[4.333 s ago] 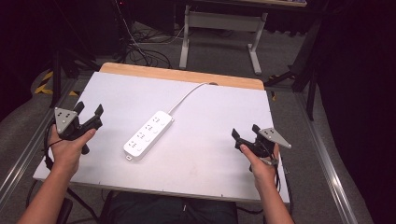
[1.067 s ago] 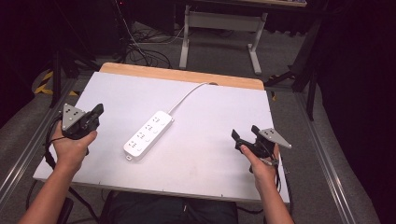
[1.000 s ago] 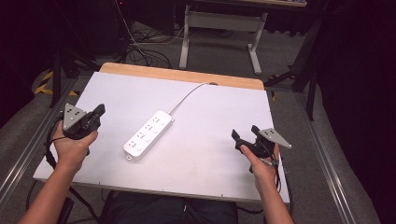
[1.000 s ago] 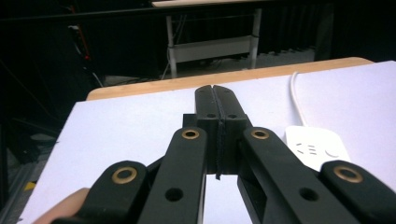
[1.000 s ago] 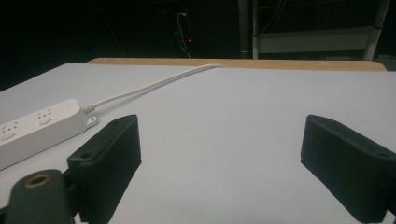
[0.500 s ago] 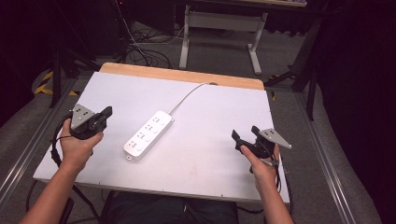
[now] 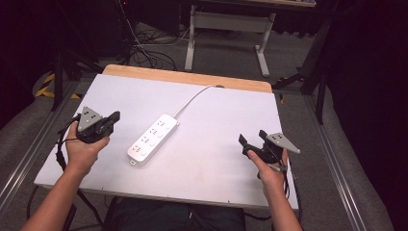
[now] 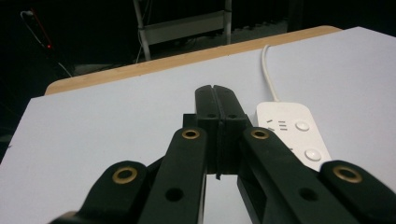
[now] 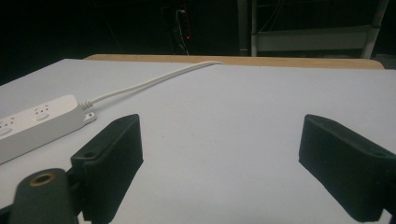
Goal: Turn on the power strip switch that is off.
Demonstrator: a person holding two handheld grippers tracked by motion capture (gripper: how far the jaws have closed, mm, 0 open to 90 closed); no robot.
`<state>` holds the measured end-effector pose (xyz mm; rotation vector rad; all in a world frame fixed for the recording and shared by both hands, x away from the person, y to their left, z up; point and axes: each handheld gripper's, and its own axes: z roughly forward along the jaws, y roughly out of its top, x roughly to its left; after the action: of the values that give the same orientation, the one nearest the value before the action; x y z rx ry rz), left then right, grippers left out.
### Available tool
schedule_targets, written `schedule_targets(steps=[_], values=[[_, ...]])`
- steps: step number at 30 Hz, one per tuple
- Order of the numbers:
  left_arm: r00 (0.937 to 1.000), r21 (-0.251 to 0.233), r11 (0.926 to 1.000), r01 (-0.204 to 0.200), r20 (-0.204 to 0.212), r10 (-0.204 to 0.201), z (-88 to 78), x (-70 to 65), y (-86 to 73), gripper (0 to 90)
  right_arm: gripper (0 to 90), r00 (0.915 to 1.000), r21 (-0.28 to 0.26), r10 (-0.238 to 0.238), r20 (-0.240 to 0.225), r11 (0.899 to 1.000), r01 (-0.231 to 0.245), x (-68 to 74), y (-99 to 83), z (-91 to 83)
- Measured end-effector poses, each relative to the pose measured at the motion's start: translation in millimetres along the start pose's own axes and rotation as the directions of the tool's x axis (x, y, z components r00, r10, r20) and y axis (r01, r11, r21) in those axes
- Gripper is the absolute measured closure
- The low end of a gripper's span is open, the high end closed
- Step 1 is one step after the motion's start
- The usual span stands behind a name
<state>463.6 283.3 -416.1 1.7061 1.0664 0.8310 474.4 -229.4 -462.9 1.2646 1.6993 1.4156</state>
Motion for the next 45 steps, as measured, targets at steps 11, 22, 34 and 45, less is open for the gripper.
schedule_targets(steps=[11, 22, 34, 45], values=[[0.9981, 0.035, 0.9992, -0.020, 0.059, 0.018, 4.0, -2.1, 1.1, 90.0, 14.1, 1.0000, 0.002, 0.001, -0.001, 1.000, -0.001, 0.2, -0.3, -0.2], [0.9919, 0.064, 0.9974, -0.034, 0.125, 0.026, 9.4, -6.5, 2.8, 90.0, 14.3, 1.0000, 0.002, 0.006, 0.000, 1.000, -0.006, 0.0, -0.5, -0.7], [0.9897, 0.081, 0.9958, -0.041, 0.140, 0.030, 15.6, -13.0, 3.2, 90.0, 14.4, 0.9999, 0.000, 0.010, 0.000, 1.000, -0.010, -0.1, -0.5, -1.2], [0.9869, 0.101, 0.9924, -0.070, 0.152, 0.054, 21.7, -19.8, 3.7, 90.0, 14.5, 0.9999, -0.002, 0.011, -0.001, 1.000, -0.011, -0.5, -0.3, -1.6]])
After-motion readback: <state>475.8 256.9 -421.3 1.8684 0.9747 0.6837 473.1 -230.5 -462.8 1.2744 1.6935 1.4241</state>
